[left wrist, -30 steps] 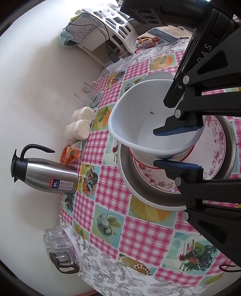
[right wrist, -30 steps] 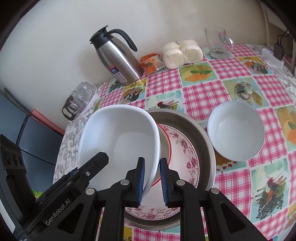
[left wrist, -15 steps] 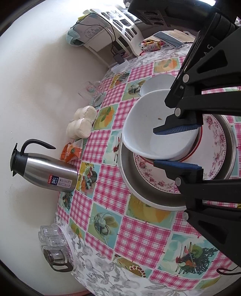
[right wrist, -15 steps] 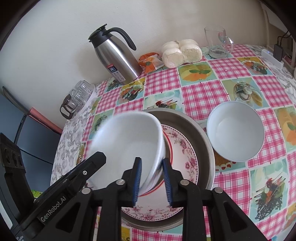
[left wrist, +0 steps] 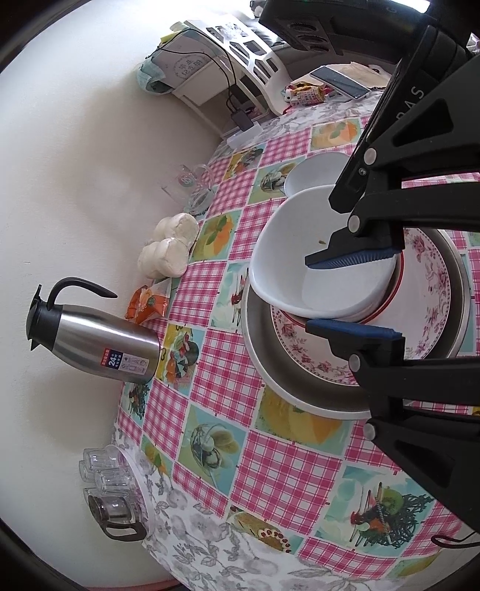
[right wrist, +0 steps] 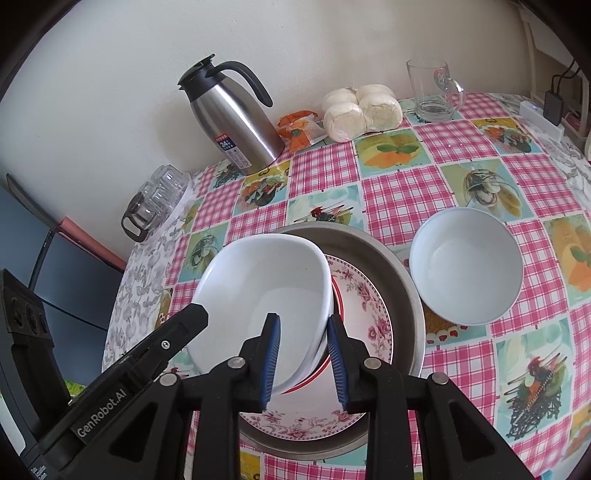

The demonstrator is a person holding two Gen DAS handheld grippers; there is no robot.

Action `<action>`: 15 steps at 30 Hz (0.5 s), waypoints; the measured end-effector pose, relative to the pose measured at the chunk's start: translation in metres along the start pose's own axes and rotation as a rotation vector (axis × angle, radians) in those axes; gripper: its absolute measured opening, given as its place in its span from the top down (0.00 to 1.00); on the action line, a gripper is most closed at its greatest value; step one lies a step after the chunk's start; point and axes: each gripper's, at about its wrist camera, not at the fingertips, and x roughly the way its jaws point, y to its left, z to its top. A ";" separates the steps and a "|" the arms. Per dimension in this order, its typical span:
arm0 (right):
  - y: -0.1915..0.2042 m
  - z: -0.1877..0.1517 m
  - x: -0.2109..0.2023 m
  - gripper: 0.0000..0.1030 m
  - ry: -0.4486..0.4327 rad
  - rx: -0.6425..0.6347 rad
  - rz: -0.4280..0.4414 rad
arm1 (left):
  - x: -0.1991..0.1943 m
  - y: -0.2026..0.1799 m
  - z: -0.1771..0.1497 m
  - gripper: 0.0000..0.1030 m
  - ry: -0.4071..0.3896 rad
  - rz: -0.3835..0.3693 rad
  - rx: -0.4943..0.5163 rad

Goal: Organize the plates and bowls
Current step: 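Lower the white bowl into the red-rimmed bowl with both tools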

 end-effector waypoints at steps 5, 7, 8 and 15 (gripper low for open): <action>0.003 0.000 -0.005 0.71 -0.015 -0.014 0.012 | -0.007 -0.004 0.001 0.72 -0.022 -0.045 0.007; 0.003 -0.001 -0.005 0.71 -0.016 -0.014 0.010 | -0.005 -0.004 0.001 0.72 -0.016 -0.045 0.006; 0.002 -0.001 -0.005 0.71 -0.016 -0.011 0.012 | -0.005 -0.004 0.001 0.72 -0.012 -0.046 0.004; -0.001 0.000 -0.005 0.71 -0.016 0.000 0.023 | -0.012 0.003 0.002 0.72 -0.039 -0.042 -0.025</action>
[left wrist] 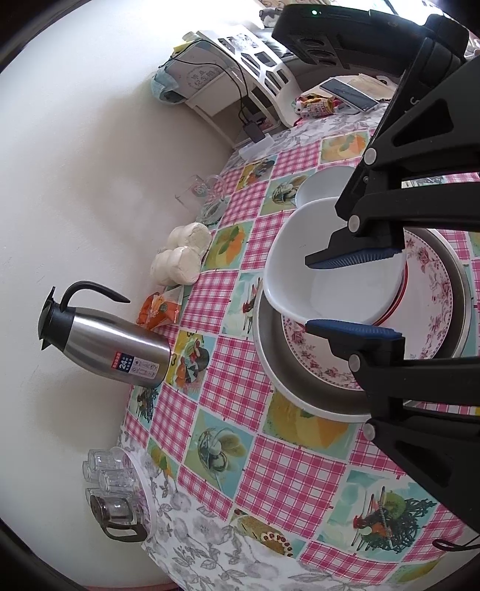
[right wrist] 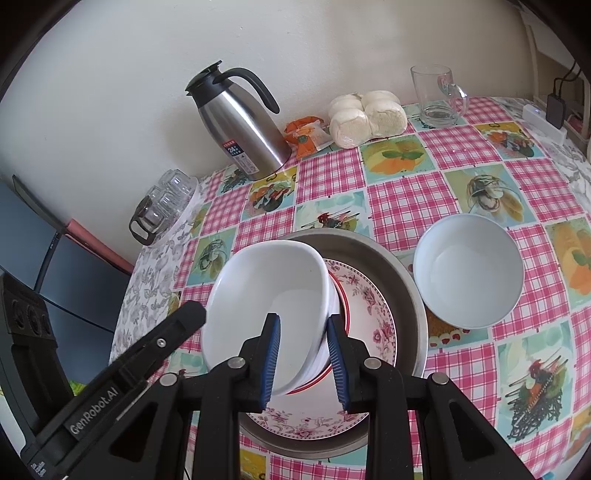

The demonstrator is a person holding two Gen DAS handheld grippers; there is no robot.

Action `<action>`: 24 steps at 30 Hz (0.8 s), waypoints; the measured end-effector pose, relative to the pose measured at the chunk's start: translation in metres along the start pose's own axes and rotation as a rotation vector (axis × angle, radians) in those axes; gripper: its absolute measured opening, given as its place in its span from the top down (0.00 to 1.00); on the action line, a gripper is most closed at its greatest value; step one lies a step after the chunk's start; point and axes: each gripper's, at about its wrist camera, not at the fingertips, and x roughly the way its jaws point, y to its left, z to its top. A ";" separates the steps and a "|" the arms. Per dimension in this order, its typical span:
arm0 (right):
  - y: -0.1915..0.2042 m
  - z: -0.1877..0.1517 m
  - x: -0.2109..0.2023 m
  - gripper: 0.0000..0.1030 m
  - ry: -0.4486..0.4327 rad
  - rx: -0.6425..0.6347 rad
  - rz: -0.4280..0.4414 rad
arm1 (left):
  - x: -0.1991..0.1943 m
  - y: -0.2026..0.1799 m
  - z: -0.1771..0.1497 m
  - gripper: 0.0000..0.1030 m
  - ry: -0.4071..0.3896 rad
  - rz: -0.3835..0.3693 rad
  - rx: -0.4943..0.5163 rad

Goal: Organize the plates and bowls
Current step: 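Lower the white bowl into the red-rimmed bowl with both tools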

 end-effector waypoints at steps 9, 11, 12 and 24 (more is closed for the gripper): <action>-0.019 0.002 0.006 0.71 0.016 0.053 -0.038 | 0.004 0.009 0.002 0.72 0.012 0.014 -0.036; -0.023 0.003 0.008 0.71 0.022 0.063 -0.039 | 0.005 0.009 0.001 0.72 0.016 0.015 -0.036; -0.024 0.003 0.009 0.71 0.024 0.067 -0.037 | 0.006 0.009 0.001 0.72 0.019 0.017 -0.036; -0.020 0.003 0.002 0.71 0.006 0.052 -0.030 | 0.016 0.011 -0.001 0.72 0.049 0.033 -0.033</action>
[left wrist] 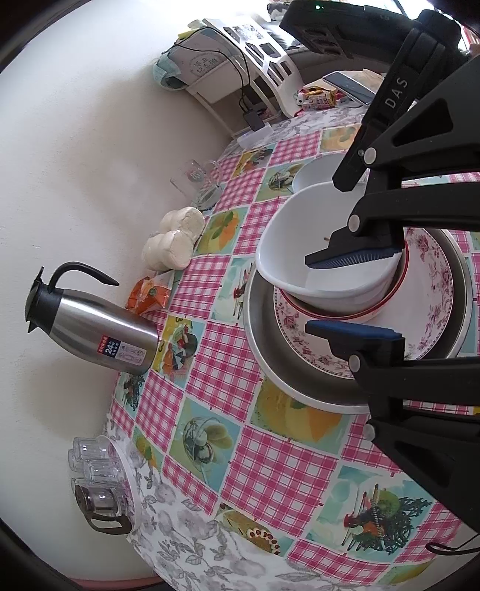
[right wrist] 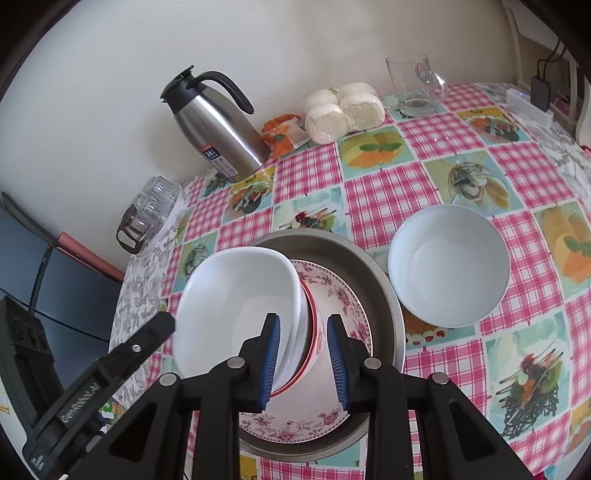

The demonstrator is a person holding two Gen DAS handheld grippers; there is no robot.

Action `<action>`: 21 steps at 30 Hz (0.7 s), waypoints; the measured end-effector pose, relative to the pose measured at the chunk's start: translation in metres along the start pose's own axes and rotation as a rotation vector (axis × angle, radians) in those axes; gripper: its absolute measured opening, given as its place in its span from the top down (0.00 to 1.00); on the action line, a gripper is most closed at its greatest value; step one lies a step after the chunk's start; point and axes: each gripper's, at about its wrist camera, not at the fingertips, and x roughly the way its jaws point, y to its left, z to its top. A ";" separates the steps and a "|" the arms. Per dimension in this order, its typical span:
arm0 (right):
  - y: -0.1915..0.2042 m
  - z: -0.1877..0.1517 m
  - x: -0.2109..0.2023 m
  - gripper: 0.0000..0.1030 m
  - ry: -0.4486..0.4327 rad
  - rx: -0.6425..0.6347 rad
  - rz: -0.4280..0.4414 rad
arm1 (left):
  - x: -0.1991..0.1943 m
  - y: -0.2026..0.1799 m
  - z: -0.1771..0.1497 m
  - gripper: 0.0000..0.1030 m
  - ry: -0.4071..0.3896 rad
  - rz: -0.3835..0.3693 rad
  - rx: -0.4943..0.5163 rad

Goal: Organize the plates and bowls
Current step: 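Lower the white bowl into the red-rimmed bowl with both tools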

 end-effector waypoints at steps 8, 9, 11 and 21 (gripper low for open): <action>-0.003 -0.001 0.004 0.71 0.018 0.010 -0.004 | 0.020 0.012 -0.003 0.71 0.063 0.018 -0.038; -0.002 -0.001 0.004 0.71 0.016 0.006 -0.005 | 0.021 0.014 -0.004 0.71 0.066 0.019 -0.040; -0.001 -0.001 0.004 0.71 0.017 0.001 -0.004 | 0.022 0.015 -0.004 0.71 0.070 0.019 -0.047; 0.004 0.000 -0.003 0.71 -0.008 -0.016 0.015 | 0.010 0.010 0.000 0.70 0.029 0.027 -0.030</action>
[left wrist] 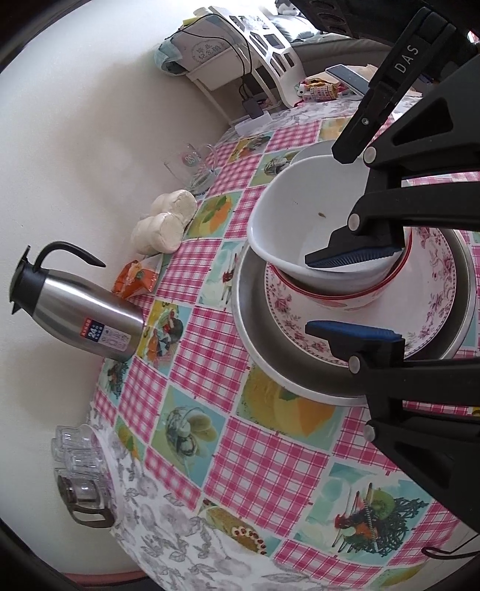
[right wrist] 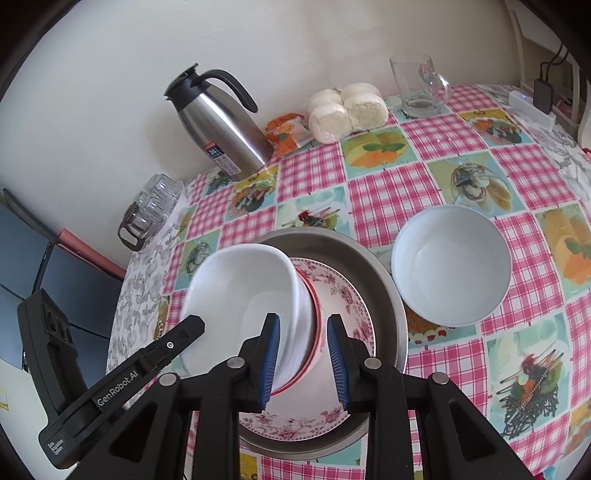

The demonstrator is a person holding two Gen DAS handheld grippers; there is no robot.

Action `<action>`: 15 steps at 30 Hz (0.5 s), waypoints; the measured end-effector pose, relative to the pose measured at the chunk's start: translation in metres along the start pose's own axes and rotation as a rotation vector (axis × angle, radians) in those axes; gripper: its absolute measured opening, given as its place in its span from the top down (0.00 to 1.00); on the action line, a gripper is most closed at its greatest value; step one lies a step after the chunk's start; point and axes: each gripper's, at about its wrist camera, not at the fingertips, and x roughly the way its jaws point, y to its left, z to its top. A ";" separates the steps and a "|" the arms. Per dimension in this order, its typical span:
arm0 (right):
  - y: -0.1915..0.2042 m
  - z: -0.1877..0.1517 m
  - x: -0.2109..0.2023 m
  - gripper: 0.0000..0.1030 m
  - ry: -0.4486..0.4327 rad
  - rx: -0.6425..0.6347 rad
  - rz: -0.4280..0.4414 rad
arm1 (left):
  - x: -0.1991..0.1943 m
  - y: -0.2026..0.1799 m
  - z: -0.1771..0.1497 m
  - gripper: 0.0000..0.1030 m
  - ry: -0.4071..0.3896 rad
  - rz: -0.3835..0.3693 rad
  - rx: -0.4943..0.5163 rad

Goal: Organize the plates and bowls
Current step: 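Lower the white bowl into the red-rimmed bowl with both tools, then open both tools to release the white bowl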

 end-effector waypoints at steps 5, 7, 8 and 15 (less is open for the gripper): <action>0.006 0.000 -0.003 0.45 -0.029 -0.031 -0.023 | -0.006 -0.004 0.002 0.33 -0.023 0.021 0.011; 0.009 0.000 -0.004 0.40 -0.038 -0.048 -0.038 | -0.007 -0.004 0.002 0.33 -0.026 0.037 0.014; 0.009 0.000 -0.004 0.39 -0.041 -0.056 -0.046 | -0.007 -0.003 0.003 0.32 -0.025 0.053 0.012; 0.004 0.002 0.000 0.21 -0.041 -0.052 -0.084 | -0.007 0.003 0.003 0.21 -0.036 0.133 -0.004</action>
